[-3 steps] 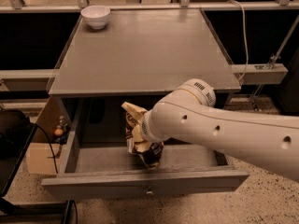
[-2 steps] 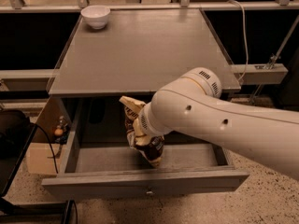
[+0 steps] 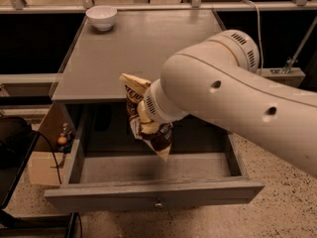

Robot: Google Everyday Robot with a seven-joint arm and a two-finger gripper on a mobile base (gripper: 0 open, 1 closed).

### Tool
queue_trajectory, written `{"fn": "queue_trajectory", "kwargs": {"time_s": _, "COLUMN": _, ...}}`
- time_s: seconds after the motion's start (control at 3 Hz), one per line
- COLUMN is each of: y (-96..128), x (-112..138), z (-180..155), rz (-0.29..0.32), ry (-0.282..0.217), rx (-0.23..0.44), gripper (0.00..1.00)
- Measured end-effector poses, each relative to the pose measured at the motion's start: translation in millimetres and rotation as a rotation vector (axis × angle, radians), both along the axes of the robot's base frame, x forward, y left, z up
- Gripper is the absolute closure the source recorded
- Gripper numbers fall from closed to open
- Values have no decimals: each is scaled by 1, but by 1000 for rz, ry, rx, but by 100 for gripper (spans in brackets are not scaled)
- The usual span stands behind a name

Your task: Pick brown chip bag from top drawer and place on counter

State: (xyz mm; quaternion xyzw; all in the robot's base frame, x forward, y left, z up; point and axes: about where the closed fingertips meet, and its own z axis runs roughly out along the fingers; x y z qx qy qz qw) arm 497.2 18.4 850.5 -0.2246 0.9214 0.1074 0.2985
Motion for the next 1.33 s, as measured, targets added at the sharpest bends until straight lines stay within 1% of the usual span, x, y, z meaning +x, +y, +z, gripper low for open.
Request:
{"fn": "queue_trajectory", "kwargs": {"time_s": 0.33, "y": 1, "x": -1, "z": 4, "rz": 2, "ry": 1, "rx": 1, "gripper": 100}}
{"fn": "queue_trajectory", "kwargs": {"time_s": 0.67, "y": 12, "x": -6, "z": 34, "rz": 16, "ry": 5, "rx": 7, "gripper": 100}}
{"fn": "queue_trajectory", "kwargs": {"time_s": 1.0, "y": 33, "x": -21, "z": 105, "rz": 53, "ry": 18, "rx": 7, "gripper": 100}}
{"fn": "queue_trajectory", "kwargs": {"time_s": 1.33, "y": 45, "x": -27, "z": 159, "rz": 76, "ry": 32, "rx": 7, "gripper": 100}}
